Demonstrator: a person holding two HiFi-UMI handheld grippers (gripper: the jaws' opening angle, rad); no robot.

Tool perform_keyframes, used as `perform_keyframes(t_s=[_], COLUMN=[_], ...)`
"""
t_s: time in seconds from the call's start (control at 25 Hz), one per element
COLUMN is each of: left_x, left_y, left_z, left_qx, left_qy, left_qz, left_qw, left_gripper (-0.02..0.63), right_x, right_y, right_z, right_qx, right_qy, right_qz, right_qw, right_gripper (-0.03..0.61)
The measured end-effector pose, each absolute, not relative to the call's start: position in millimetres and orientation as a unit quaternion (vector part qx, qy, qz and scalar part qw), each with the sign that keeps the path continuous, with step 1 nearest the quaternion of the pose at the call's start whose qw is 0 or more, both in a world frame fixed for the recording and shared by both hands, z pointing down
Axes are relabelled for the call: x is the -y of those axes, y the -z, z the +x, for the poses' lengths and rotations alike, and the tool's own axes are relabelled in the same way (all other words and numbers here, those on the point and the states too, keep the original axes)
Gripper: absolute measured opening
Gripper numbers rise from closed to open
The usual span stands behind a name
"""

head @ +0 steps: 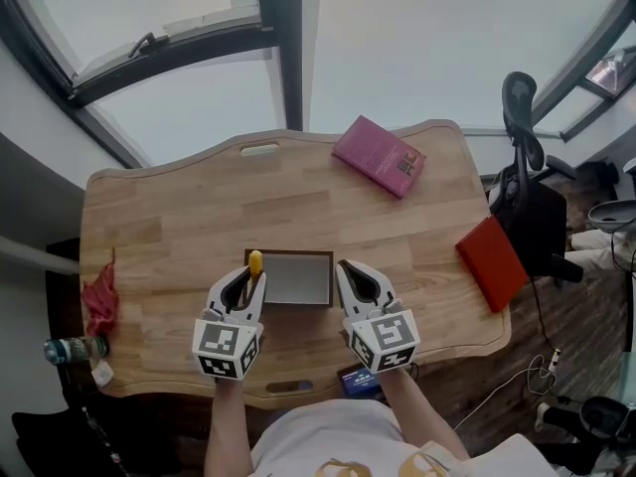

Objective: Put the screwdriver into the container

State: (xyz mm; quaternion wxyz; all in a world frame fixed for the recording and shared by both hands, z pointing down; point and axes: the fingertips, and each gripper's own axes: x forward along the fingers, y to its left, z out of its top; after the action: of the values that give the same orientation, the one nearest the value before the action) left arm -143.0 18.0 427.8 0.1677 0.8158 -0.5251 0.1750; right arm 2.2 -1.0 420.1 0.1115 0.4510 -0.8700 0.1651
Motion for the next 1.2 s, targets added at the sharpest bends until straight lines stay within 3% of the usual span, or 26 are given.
perform_keyframes(t_s=[0.72, 1.2], left_x=[-9, -12], left_y=[-485, -514], left_z=[-120, -110], left_qx=[0.447, 0.393], left_qy=[-0.314, -0.362], left_qz=[0.826, 0.830], left_qw=[0.136, 0.160], left_gripper=[0.080, 0.080], right_x=[16, 20], right_y=[-466, -486], right_z=[0, -9], right_qx=[0.865, 0.868], right_qy=[-0.207, -0.223], right_qz=[0.435, 0.417], right_qw=[0.139, 0.155], right_gripper=[0.032, 0.032])
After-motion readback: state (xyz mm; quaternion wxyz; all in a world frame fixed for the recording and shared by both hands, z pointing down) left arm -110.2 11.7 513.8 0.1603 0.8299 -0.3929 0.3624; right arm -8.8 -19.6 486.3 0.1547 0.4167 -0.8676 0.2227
